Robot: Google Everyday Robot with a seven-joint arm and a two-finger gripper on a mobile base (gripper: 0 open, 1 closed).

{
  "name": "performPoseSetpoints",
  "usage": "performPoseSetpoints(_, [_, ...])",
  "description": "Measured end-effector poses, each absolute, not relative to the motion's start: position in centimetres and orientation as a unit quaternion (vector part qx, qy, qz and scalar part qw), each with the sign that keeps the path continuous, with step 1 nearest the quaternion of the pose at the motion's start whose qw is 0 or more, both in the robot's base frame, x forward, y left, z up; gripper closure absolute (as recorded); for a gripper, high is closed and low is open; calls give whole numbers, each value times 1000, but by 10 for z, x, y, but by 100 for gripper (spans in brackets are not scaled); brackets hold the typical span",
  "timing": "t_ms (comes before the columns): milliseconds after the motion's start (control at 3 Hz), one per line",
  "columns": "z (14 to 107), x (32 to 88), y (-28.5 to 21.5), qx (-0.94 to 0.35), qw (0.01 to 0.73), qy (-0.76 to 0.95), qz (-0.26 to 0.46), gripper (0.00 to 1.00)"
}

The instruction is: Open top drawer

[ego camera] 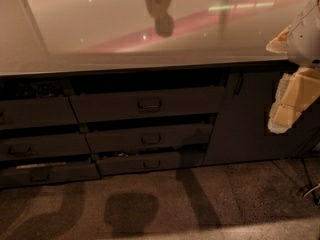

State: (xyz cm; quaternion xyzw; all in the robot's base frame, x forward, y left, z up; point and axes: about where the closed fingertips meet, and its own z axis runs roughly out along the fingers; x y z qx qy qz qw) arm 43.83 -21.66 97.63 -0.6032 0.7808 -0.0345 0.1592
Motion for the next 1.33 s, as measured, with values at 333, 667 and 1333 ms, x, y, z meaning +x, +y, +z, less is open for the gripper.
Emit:
performPoseSetpoints(333, [974,442,-212,-604,157,781,-24,0])
performPoseSetpoints(667, [974,442,-212,-605,157,781,-24,0])
performPoseSetpoints(1333, [970,448,-194,-627,151,764,-36,0])
